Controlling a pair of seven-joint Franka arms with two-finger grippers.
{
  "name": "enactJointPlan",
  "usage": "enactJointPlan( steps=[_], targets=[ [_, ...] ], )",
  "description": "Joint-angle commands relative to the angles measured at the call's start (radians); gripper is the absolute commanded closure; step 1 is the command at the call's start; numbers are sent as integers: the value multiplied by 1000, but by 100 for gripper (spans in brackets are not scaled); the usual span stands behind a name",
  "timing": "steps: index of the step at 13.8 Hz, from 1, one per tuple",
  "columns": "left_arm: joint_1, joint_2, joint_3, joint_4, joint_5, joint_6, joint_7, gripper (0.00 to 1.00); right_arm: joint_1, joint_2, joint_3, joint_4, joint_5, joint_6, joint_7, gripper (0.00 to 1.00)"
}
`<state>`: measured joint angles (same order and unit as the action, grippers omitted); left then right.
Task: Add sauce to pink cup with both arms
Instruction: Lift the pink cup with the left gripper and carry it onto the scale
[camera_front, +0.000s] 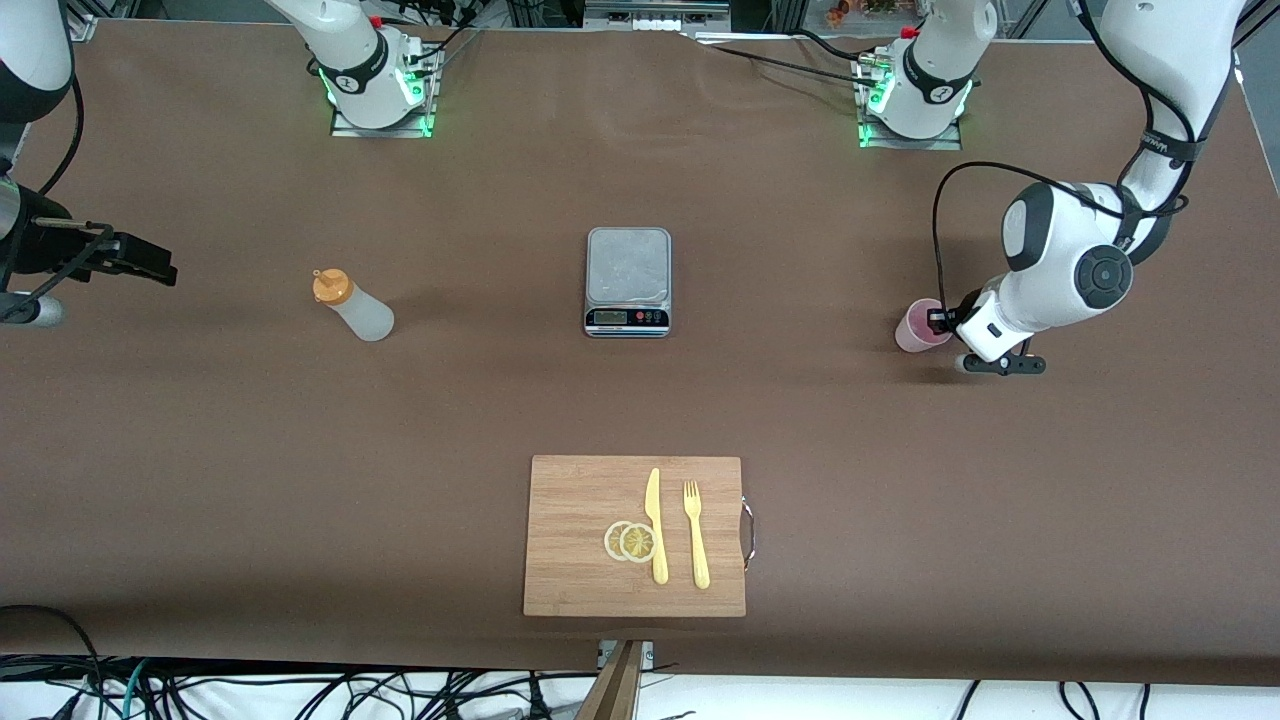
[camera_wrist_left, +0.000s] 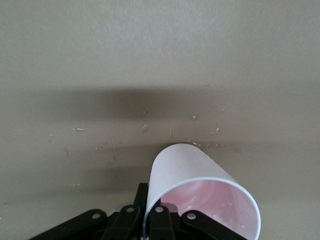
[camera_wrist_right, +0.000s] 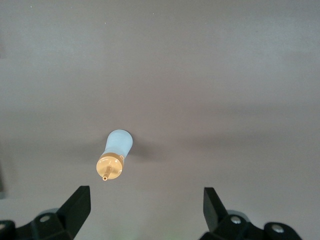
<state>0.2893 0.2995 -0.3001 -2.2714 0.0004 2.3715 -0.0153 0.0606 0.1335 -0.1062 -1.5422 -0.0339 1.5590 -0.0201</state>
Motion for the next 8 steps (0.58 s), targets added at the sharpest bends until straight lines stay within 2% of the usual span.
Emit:
enactJointPlan(
  steps=[1,3,6,8],
  targets=[
    [-47,-94,10,-4,-17,-55,-6,100,-1,6,0,21,9,-7,-4,0],
    [-96,-152,12,-3,-65,-115,-8,100,-1,6,0,22,9,-7,-4,0],
    [-256,-230,39,-3,-92,-190,-15,100,-1,6,0,22,9,-7,-4,0],
    [-368,-258,39,0,-178,-195,-146,100,-1,6,0,22,9,-7,-4,0]
  ],
)
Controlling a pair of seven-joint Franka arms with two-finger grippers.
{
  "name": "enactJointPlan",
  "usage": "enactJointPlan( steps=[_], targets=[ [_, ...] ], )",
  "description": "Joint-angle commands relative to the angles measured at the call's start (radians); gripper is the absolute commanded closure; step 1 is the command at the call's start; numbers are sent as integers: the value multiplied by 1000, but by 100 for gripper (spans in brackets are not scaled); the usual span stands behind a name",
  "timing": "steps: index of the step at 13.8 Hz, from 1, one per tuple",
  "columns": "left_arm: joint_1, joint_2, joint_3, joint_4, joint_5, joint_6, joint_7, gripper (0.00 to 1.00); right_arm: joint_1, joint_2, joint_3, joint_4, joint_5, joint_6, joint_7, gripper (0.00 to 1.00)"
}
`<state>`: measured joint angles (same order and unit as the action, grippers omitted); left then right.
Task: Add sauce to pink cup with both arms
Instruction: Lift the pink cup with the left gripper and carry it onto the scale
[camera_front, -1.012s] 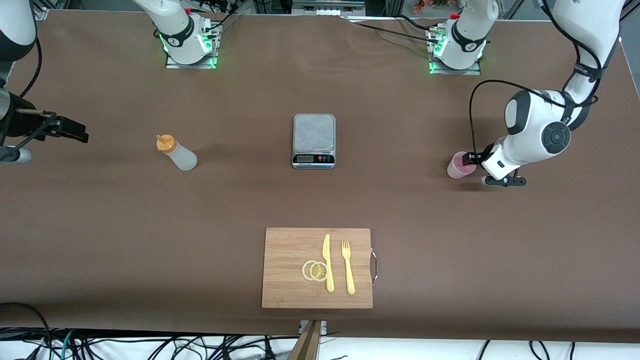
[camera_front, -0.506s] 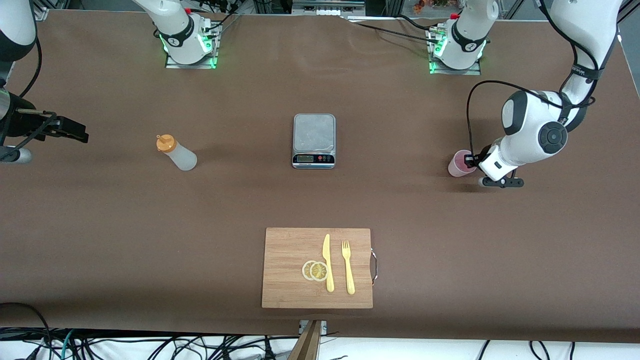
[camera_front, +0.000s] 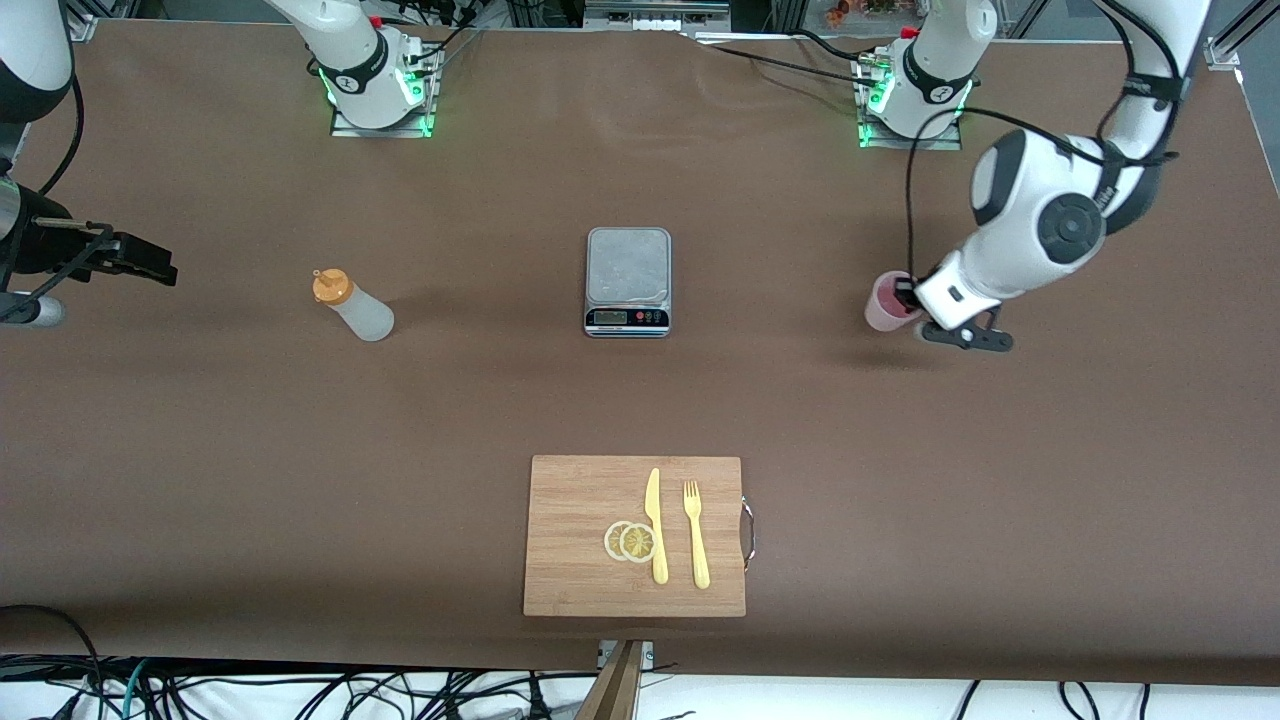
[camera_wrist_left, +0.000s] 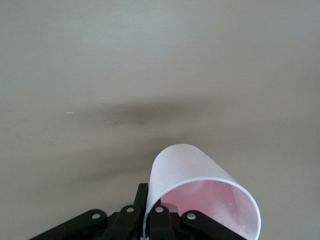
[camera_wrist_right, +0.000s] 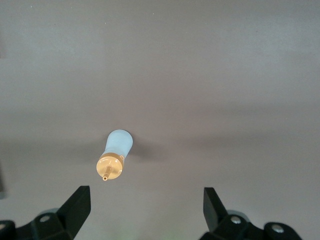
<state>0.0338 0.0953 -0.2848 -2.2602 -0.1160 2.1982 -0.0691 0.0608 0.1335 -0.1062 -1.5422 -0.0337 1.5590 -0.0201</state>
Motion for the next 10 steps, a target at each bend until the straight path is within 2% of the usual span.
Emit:
enactJointPlan(
  steps=[1,5,7,10],
  targets=[
    [-179,-51,24,10,-76,-18,-174,100,-1,6,0,20,9,-7,-4,0],
    [-431,0,22,117,-79,-18,-576,100,-3,6,0,22,9,-7,-4,0],
    [-536,96,22,229,-80,-18,-710,100,-3,6,0,20,9,-7,-4,0],
    [-682,306,36,422,-73,-6,-909,100,-4,6,0,20,8,-7,-7,0]
  ],
)
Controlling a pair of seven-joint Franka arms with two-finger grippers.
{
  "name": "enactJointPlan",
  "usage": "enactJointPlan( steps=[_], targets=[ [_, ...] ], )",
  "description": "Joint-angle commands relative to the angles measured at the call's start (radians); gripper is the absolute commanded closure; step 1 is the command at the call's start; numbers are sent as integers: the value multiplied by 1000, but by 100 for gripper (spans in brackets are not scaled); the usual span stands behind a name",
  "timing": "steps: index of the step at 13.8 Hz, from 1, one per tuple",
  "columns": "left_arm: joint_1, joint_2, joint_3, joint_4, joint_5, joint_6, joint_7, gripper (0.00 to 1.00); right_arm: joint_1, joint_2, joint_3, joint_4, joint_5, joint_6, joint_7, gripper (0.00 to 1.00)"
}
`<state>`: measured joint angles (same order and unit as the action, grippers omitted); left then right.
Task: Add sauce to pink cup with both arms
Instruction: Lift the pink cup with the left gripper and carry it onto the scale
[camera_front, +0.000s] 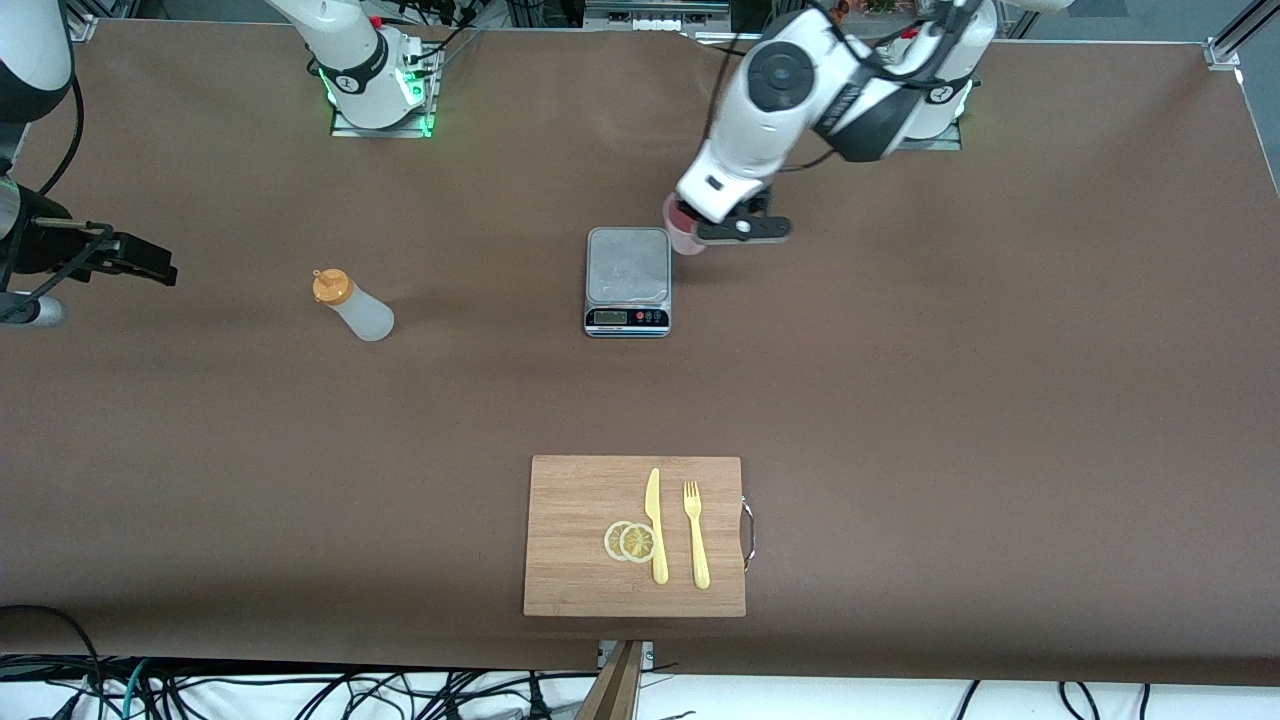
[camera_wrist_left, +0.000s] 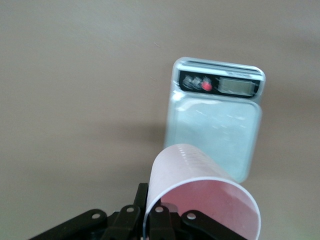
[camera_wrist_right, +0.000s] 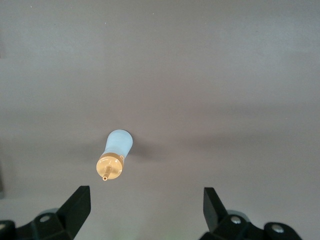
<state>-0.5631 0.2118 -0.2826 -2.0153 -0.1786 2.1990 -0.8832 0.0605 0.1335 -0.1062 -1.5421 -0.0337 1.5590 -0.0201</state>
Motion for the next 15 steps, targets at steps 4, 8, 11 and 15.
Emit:
enactJointPlan(
  steps=[4,8,11,15],
  targets=[
    [-156,273,105,250,-4,28,-114,100,-5,6,-1,20,8,-7,-8,0],
    [-156,304,117,250,-4,63,-106,100,-2,8,0,19,14,-4,0,0],
    [-156,314,118,241,-2,80,-105,100,1,24,0,16,8,-5,0,0],
    [-155,324,118,216,10,79,-105,64,-7,34,-1,17,6,-17,0,0]
  ],
)
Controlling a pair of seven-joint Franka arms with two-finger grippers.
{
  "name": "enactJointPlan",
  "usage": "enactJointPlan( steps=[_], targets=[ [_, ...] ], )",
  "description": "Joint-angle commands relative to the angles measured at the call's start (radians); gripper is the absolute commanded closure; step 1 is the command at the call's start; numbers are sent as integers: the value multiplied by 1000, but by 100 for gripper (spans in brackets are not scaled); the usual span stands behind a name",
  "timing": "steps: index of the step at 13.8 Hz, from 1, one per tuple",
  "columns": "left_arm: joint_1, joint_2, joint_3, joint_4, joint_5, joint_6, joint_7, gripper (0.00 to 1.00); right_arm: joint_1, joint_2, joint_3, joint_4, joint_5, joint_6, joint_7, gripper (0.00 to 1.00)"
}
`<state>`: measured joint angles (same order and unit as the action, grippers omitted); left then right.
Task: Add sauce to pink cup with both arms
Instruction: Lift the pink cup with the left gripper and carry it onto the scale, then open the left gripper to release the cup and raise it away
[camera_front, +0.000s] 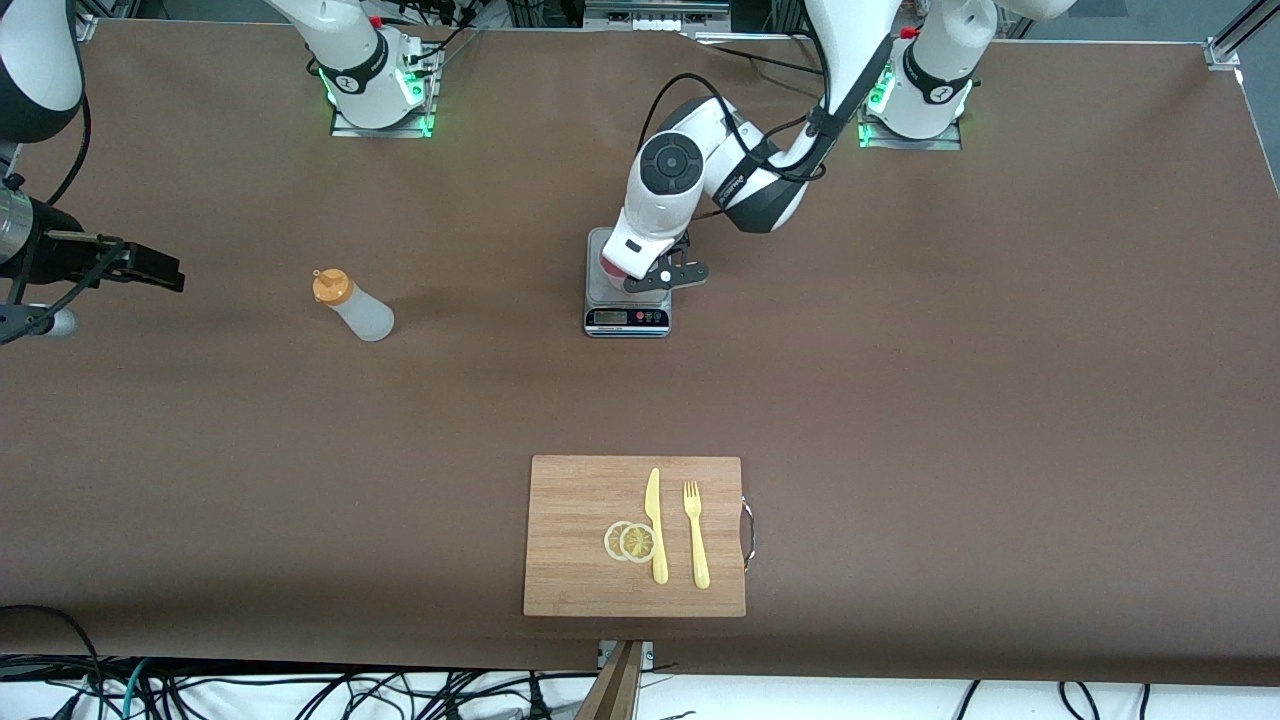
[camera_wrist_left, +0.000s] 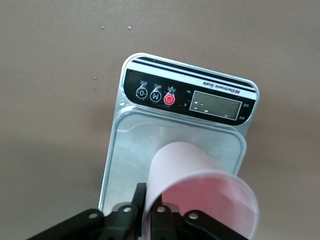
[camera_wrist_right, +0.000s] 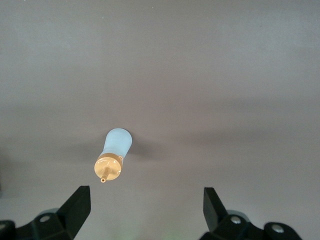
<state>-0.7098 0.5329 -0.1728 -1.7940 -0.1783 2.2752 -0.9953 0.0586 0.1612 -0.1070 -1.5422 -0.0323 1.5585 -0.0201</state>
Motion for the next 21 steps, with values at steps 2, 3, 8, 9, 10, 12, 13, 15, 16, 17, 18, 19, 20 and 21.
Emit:
enactJointPlan(
  steps=[2,3,8,9,10,12,13,15,16,17,18,19,20,21],
  targets=[
    [-8,-4,9,-7,13,-9,7,16,-5,6,0,17,5,-17,-3,0],
    [-7,-20,9,-8,13,-14,6,1,-3,6,0,16,-6,-20,-6,0],
    [47,-160,1,-8,13,-201,7,0,-2,15,0,13,-23,-46,-15,0],
    [64,-187,0,-8,13,-222,20,0,0,18,0,13,-23,-55,-20,0],
    [91,-215,-2,-8,11,-241,41,0,0,20,0,11,-23,-70,-23,0],
    [165,-272,-2,-13,13,-307,156,0,-2,26,0,10,-24,-97,-81,0],
    [206,-309,-1,-37,13,-324,237,0,-2,27,0,7,-27,-97,-136,0],
    [317,-426,-1,-135,11,-332,384,0,-3,41,0,7,-27,-94,-271,0],
    [364,-506,3,-207,11,-345,467,0,-5,50,0,7,-27,-91,-328,0],
    [416,-587,7,-273,13,-368,548,0,-5,55,0,7,-27,-89,-374,0],
    [478,-652,15,-312,14,-402,619,0,-6,55,0,7,-27,-89,-418,0],
    [512,-681,50,-314,38,-452,691,0,-6,55,0,2,-26,-89,-478,0],
    [512,-701,123,-305,99,-485,761,0,-6,58,0,-2,-24,-87,-547,0],
    [513,-718,181,-306,136,-487,824,0,-19,69,0,-7,-17,-83,-623,0]
  ],
)
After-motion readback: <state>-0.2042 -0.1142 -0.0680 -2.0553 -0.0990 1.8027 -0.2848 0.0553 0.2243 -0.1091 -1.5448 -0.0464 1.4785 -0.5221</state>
